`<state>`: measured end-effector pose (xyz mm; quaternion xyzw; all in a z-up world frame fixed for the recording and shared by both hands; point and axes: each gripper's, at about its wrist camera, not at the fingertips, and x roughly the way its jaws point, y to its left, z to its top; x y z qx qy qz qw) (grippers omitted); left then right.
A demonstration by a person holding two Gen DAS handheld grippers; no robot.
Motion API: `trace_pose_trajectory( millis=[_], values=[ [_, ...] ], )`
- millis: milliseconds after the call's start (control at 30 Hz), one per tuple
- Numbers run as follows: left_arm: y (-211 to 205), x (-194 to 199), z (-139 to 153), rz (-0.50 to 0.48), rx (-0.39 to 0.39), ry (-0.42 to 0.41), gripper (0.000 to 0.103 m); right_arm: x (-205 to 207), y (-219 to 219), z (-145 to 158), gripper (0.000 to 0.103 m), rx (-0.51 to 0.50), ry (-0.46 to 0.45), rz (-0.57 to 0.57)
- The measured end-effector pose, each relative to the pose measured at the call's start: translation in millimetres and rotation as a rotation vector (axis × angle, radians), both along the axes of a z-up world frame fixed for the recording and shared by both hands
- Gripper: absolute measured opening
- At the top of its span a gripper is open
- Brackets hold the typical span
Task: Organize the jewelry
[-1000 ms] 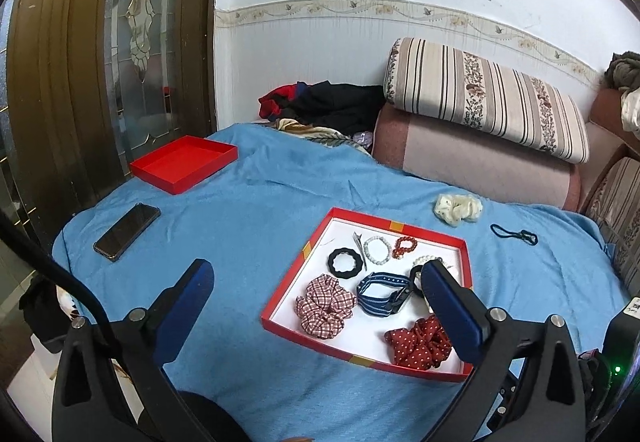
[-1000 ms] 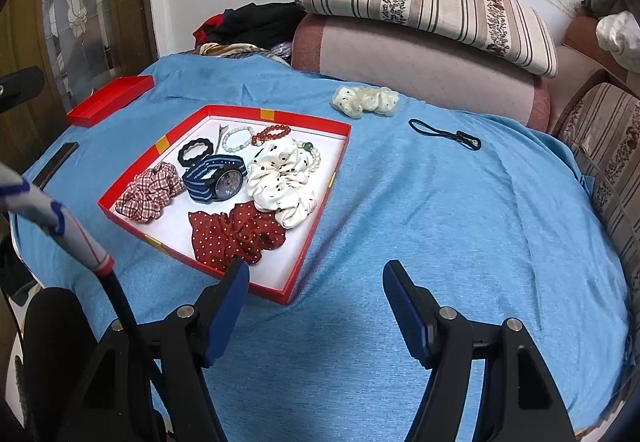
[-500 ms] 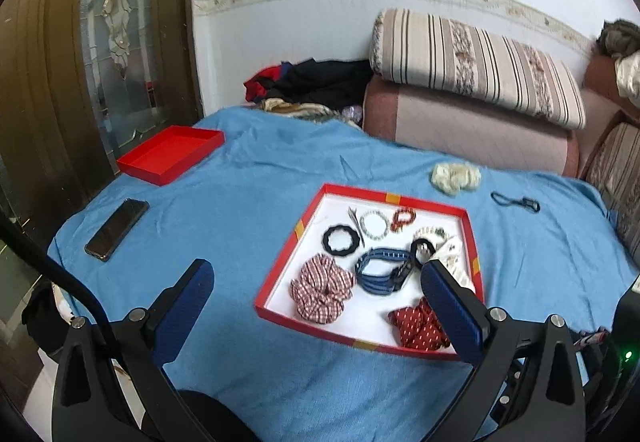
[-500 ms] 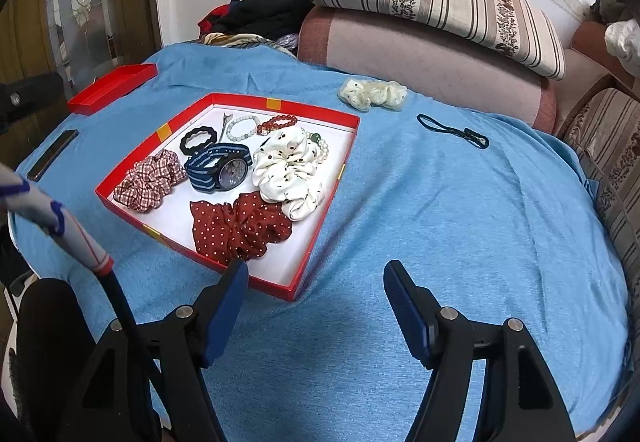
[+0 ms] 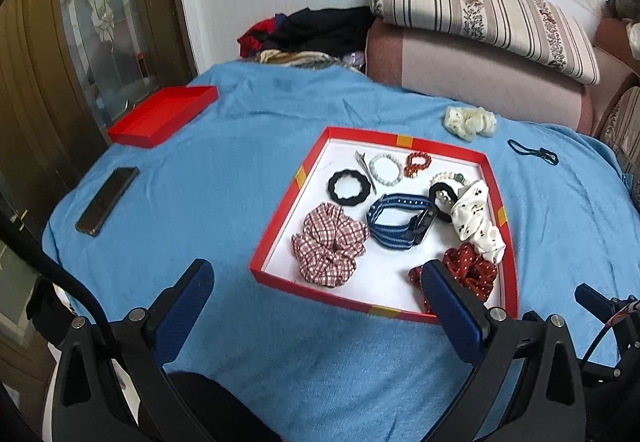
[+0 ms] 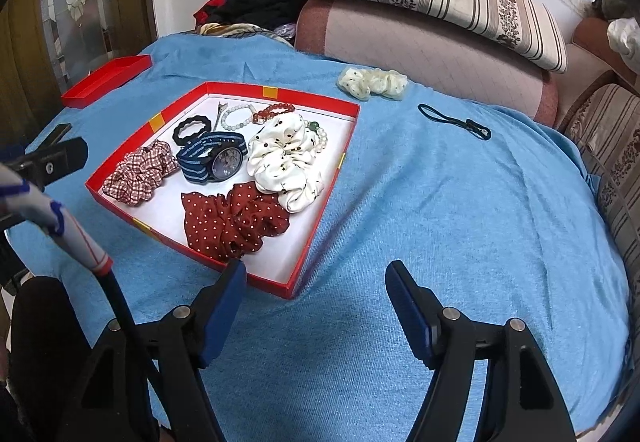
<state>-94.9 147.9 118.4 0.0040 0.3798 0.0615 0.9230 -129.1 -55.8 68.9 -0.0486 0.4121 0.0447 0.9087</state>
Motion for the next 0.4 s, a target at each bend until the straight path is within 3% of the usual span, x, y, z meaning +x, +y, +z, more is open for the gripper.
trace_pose_trajectory(
  millis=[400],
  values=[
    [9.1, 6.5, -10.2, 0.030, -0.006, 0.045, 0.103, 3.6, 6.8, -7.0, 0.079, -0.006, 0.025, 0.016]
  ],
)
